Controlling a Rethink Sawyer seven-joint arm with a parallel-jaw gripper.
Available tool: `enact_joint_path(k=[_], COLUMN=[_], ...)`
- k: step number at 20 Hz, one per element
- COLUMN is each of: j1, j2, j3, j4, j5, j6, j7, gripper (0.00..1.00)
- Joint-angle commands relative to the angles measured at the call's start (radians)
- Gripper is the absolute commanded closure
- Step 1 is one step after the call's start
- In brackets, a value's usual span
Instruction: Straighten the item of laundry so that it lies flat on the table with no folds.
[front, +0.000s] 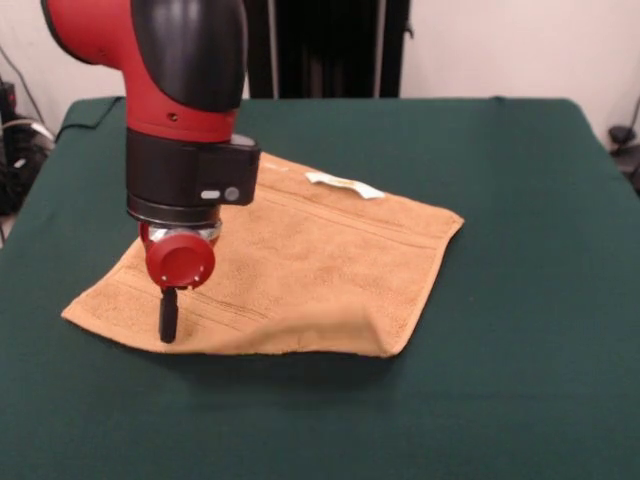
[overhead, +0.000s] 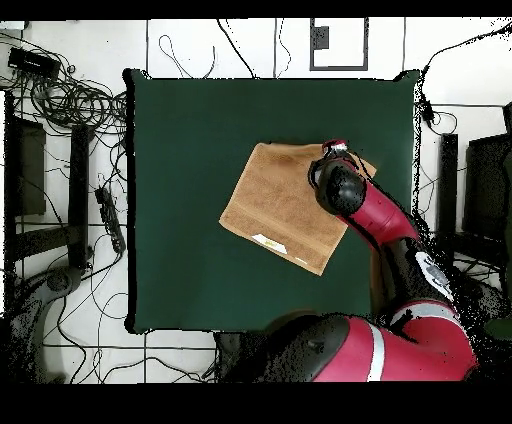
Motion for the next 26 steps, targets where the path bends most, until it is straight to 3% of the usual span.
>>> enact_joint_path(k=[1,14,23,26], j1=[0.065,0.152,0.190,0.213], j2=[0.010,0.024,-0.164,-0.302], j3=[0.015,-0.054,-0.109,-0.156], j4=[-0.023,-0.041,0.112,0.175], j5=[0.112,0.240,0.244,0.217], j6=[0.094,0.115,0.297,0.462], j7=[0.195,0.214,0.213,0.216], gripper=[1.00,1.00,1.00,1.00])
